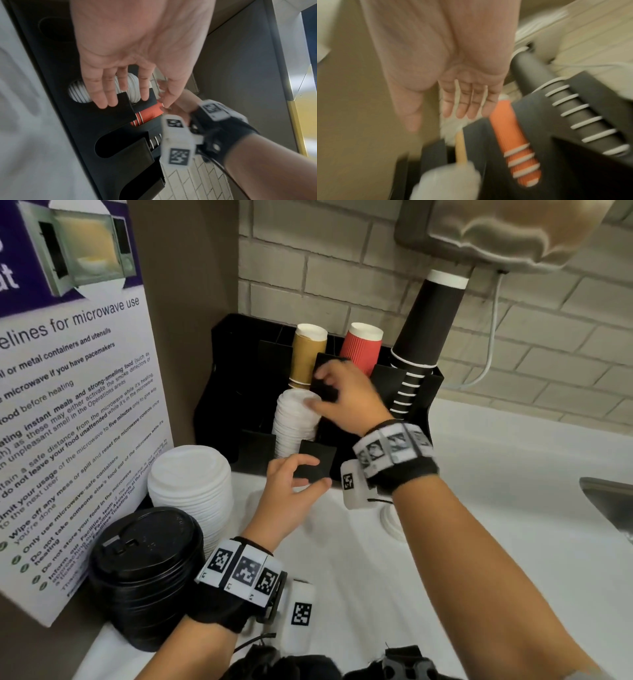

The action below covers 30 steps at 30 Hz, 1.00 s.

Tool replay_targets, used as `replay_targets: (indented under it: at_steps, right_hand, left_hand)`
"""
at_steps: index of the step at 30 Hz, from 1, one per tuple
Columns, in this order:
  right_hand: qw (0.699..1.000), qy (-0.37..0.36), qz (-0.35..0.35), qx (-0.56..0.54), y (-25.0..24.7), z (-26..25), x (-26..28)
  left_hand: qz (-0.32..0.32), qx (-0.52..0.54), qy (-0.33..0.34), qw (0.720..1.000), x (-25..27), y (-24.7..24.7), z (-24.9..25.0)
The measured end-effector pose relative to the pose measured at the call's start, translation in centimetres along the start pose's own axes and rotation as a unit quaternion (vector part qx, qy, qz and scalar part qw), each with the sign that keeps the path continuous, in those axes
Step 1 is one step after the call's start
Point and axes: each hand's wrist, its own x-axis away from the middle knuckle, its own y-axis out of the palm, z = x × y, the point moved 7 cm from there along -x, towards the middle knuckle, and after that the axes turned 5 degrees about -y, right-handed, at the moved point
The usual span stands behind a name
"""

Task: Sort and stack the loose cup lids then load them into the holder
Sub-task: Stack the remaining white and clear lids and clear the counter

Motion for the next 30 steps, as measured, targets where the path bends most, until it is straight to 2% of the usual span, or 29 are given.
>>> replay_targets:
  at_steps: [2, 3, 5, 8, 10, 12, 15, 18, 21, 24, 27, 30]
  right_hand:
    - [0.993, 0.076, 0.08, -0.029, -3.6, 2.7, 2.6]
    - [0.989, 0.128, 0.078, -0.013, -4.8, 4.6, 4.1]
    - [0.97, 0.24, 0.002, 0.038, -5.8, 8.8, 7.7]
    - [0.903, 0.397, -0.135, 0.098, -4.8, 14.1, 13.4]
    - [0.871, 0.434, -0.196, 0.118, -3.3, 15.8, 16.0]
    - [0.859, 0.451, -0.226, 0.088, -1.4, 16.0, 17.6]
    - [0.862, 0.443, -0.241, 0.048, 1.2, 15.0, 18.8]
    - [0.879, 0.407, -0.235, 0.075, 2.7, 13.8, 18.6]
    - [0.876, 0.386, -0.272, 0.102, 3.6, 13.2, 18.1]
    - [0.879, 0.367, -0.294, 0.085, 3.8, 12.6, 17.3]
    - [0.903, 0.311, -0.294, -0.037, 3.5, 10.8, 15.7]
    - [0.919, 0.218, -0.262, -0.197, 2.6, 7.2, 13.6]
  left_hand:
    - [0.008, 0.0, 0.008, 1.0, 0.0, -0.2, 0.2]
    - [0.009, -0.002, 0.011, 1.0, 0.1, -0.2, 0.3]
    - [0.006, -0.01, 0.013, 1.0, 0.3, 0.0, 0.4]
    - [0.004, -0.015, 0.014, 1.0, 0.5, 0.3, 0.2]
    - [0.003, -0.016, 0.016, 1.0, 0.7, 0.4, 0.3]
    - [-0.001, -0.021, 0.017, 1.0, 0.8, 0.6, 0.4]
    - [-0.004, -0.026, 0.015, 1.0, 1.0, 0.7, 0.5]
    - [-0.005, -0.031, 0.017, 0.999, 1.0, 0.5, 0.7]
    - [-0.004, -0.033, 0.02, 0.999, 0.9, 0.4, 0.8]
    - [-0.008, -0.032, 0.02, 0.999, 0.9, 0.3, 0.8]
    - [-0.037, -0.049, 0.021, 0.998, 1.0, 0.5, 0.6]
    - [-0.105, -0.033, 0.014, 0.994, 1.2, 1.6, 0.5]
